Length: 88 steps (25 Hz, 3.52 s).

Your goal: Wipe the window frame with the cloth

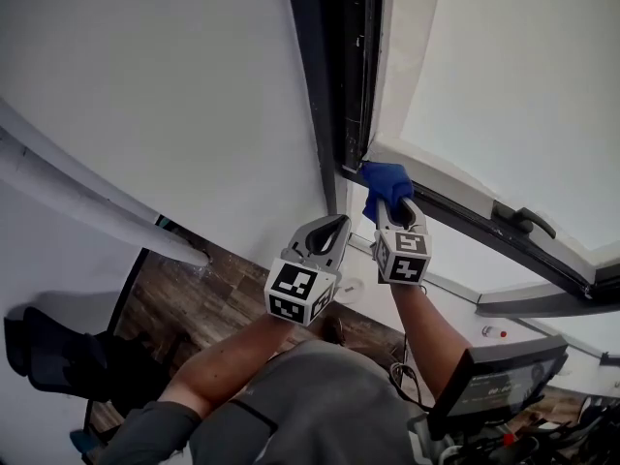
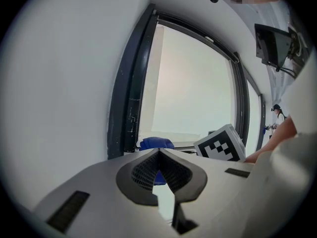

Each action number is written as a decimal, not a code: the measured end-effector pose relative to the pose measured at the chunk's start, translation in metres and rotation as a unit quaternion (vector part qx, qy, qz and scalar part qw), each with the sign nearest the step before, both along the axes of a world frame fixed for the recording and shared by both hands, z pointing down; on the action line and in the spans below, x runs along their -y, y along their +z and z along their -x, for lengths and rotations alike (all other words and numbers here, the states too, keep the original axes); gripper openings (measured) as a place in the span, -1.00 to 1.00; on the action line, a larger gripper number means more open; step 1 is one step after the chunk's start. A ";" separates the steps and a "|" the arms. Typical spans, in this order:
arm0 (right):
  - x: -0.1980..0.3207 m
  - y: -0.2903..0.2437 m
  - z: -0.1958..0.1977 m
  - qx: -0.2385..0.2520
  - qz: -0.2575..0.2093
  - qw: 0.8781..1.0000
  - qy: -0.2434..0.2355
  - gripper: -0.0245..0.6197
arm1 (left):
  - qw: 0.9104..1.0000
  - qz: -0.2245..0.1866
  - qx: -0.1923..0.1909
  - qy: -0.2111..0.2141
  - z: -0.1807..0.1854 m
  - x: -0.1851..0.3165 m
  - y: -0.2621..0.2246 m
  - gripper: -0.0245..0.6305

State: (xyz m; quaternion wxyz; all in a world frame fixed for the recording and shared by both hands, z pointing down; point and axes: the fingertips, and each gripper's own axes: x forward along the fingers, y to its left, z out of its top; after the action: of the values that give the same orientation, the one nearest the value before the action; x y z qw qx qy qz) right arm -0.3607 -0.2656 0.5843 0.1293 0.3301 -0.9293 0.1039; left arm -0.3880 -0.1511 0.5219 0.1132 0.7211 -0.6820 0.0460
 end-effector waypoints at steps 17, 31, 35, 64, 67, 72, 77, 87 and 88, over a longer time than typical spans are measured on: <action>0.036 -0.004 -0.169 -0.007 0.004 0.996 0.084 -0.54 | 0.997 -0.011 -0.006 0.080 -0.126 0.059 -0.020 -0.90; 0.064 -0.010 -0.300 -0.019 -0.003 0.992 0.126 -0.54 | 0.988 -0.027 -0.032 0.151 -0.251 0.100 -0.042 -0.90; 0.070 -0.006 -0.338 -0.021 0.001 0.989 0.146 -0.54 | 0.985 -0.025 -0.016 0.168 -0.283 0.109 -0.039 -0.90; 0.123 -0.001 -0.584 -0.008 0.005 0.965 0.261 -0.54 | 0.974 -0.018 0.006 0.228 -0.470 0.168 -0.030 -0.90; 0.128 0.001 -0.603 -0.004 0.006 0.962 0.273 -0.54 | 0.974 -0.015 0.011 0.227 -0.478 0.171 -0.028 -0.90; 0.132 0.004 -0.621 -0.004 0.005 0.961 0.275 -0.54 | 0.974 -0.013 0.016 0.228 -0.491 0.172 -0.028 -0.90; 0.133 0.007 -0.631 -0.004 0.008 0.960 0.279 -0.54 | 0.972 -0.009 0.030 0.232 -0.500 0.169 -0.026 -0.90; 0.122 -0.024 -0.625 0.013 -0.008 0.961 0.276 -0.54 | 0.967 -0.021 0.035 0.252 -0.500 0.168 -0.043 -0.90; 0.121 -0.034 -0.622 0.017 -0.014 0.961 0.274 -0.54 | 0.966 -0.026 0.036 0.255 -0.499 0.170 -0.049 -0.90</action>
State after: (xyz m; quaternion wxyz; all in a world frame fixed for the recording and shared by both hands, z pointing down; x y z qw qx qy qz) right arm 0.2617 -0.3867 0.5505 0.0752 0.5724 -0.8065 0.1275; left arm 0.1106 -0.3215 0.4733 0.0542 0.8719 -0.4797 0.0814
